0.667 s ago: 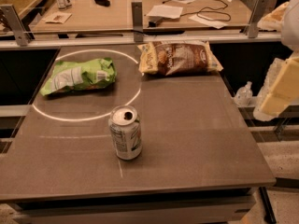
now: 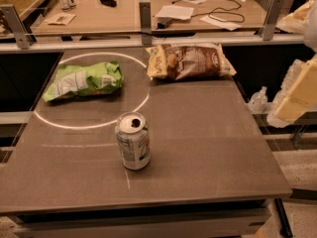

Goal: Move 7up can near green rice chip bag

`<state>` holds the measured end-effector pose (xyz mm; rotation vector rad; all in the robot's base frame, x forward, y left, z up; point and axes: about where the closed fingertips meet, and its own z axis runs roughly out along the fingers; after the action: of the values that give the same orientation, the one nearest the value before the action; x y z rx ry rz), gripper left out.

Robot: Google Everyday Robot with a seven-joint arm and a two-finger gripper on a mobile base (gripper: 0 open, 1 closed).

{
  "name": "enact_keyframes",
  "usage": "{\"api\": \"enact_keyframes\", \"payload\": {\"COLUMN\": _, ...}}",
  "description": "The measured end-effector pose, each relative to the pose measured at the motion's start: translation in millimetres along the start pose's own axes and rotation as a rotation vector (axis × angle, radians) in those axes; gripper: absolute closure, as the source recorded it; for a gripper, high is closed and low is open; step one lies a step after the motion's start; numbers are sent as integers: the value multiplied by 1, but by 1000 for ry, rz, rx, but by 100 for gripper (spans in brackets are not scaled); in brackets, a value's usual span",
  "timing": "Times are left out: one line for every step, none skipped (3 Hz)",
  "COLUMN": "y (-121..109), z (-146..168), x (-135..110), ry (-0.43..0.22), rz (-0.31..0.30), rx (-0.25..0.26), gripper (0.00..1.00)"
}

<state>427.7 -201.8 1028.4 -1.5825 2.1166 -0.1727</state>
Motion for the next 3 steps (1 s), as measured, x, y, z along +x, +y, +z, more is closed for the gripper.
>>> {"api": "enact_keyframes", "payload": {"y": 4, "z": 1, "x": 14, "ry": -123, "rz": 166, "rx": 4, "gripper": 0}}
{"api": "enact_keyframes", "payload": {"y": 16, "z": 12, "x": 22, "ry": -252, "rz": 273, "rx": -1, "gripper": 0}}
{"api": "enact_keyframes", "payload": {"y": 39, "z": 41, "x": 29, "ry": -380, "rz": 311, "rx": -42, "gripper": 0}}
